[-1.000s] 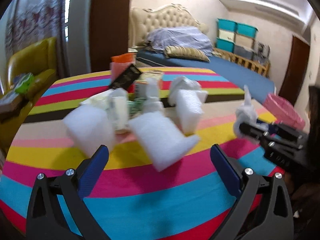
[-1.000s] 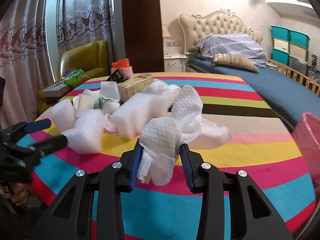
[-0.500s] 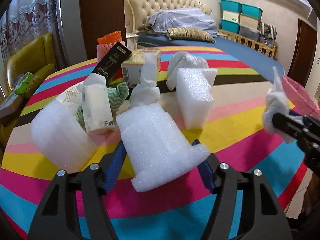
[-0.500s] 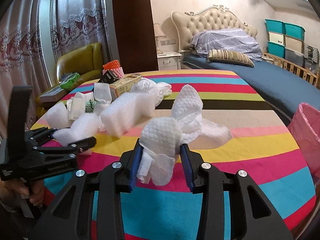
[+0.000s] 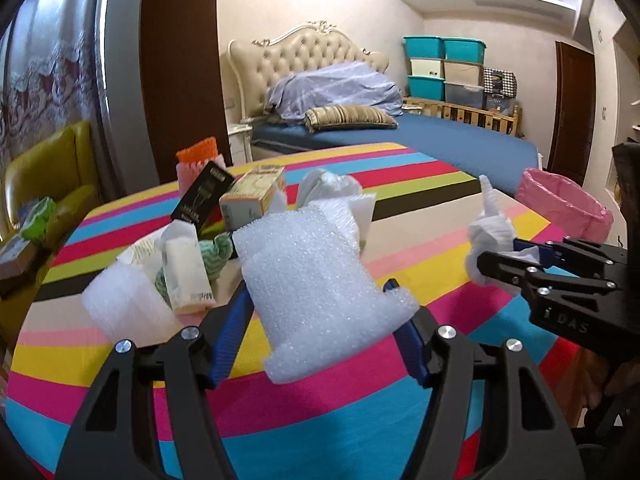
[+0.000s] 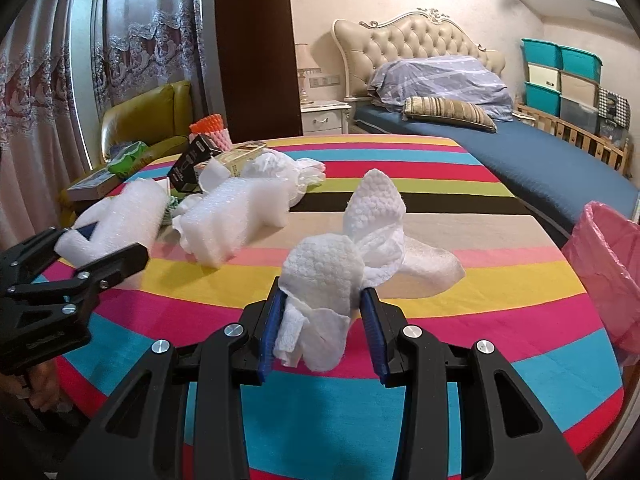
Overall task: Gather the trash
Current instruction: 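Grasp a white foam sheet with the left tool while the right tool grasps a tissue, then carry the foam sheet and tissue to the wastebasket and release both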
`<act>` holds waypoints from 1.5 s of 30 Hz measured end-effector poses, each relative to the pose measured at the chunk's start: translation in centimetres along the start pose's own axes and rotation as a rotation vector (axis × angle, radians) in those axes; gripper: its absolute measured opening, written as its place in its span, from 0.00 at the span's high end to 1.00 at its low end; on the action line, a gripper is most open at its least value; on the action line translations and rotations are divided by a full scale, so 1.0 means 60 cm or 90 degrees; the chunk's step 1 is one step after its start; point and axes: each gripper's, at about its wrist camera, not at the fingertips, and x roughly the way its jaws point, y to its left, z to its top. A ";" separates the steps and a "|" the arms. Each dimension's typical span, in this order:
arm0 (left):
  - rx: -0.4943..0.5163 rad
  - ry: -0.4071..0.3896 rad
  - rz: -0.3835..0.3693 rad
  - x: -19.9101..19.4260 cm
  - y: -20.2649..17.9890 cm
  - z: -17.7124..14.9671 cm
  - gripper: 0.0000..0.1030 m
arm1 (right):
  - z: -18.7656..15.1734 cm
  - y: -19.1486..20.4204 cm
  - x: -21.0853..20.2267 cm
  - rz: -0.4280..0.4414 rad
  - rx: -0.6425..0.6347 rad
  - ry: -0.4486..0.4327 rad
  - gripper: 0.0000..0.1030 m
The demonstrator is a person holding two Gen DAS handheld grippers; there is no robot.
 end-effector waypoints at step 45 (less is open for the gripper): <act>0.169 0.024 -0.295 0.133 -0.370 0.167 0.37 | -0.011 -0.355 -0.142 -0.251 0.176 -0.093 0.64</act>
